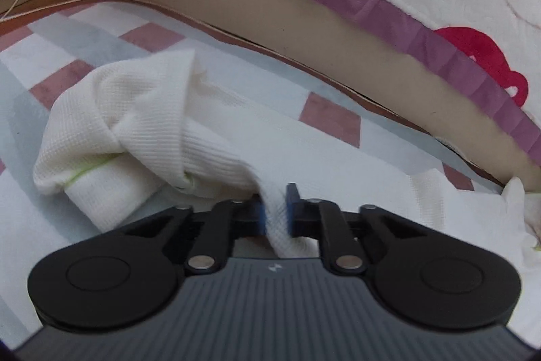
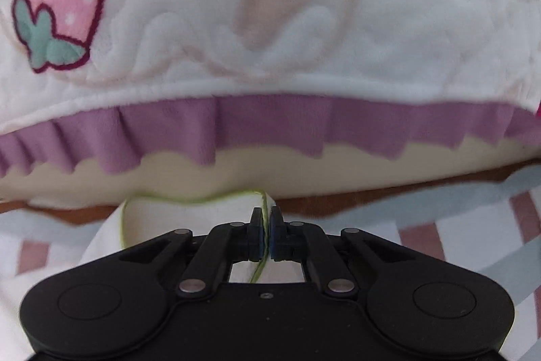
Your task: Fold clothes
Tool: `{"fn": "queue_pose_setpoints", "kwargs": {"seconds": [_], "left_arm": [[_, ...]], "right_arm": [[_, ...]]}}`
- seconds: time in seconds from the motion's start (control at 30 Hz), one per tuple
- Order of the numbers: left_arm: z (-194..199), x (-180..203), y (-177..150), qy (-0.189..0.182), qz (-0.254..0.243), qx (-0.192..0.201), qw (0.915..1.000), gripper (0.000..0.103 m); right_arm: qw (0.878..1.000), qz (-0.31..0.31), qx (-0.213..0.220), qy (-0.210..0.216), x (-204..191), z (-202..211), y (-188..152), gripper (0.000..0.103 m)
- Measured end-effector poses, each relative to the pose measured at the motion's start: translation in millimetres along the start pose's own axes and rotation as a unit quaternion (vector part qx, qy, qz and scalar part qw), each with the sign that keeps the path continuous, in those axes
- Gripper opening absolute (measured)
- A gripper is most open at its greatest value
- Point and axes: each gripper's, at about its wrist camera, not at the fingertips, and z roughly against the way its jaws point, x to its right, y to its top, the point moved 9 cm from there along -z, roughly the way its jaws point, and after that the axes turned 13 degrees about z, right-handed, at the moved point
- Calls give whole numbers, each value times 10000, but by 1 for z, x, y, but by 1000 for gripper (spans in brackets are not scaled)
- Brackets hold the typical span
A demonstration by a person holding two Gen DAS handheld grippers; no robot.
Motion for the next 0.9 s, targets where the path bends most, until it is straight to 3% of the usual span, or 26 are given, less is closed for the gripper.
{"fn": "queue_pose_setpoints", "kwargs": {"seconds": [0.1,0.17,0.2,0.4,0.47,0.57,0.73,0.83,0.9], "left_arm": [[1,-3,1,-68,163,-12,9998,10],[1,-5,1,-56,239,-30,9997,10],[2,-6,1,-58,293,-42,9995,11],[5,-13,5,2,620,-37,9981,17],[5,-17,7,-33,798,-57,9968,18],[3,-24,9,-196,1125,-103,9934,19],[-4,-31,17,-640,1683,-89,9836,36],[-13,-29,24,-775,1642,113,9833,41],[-16,-25,26,-746,1368,267,9874,41]], "right_arm": [[9991,104,-186,359,-34,-16,-11,7],[9982,246,-80,539,-51,-17,-13,20],[9981,129,23,607,-53,-14,-12,33],[9892,-490,873,1067,-53,35,4,47],[9867,-405,855,1323,-62,46,4,48],[9873,-117,489,1506,-81,44,-4,54],[9930,172,128,1165,-101,25,-16,67],[9958,357,36,841,-105,8,-15,67],[9966,449,46,690,-107,-1,-14,67]]}}
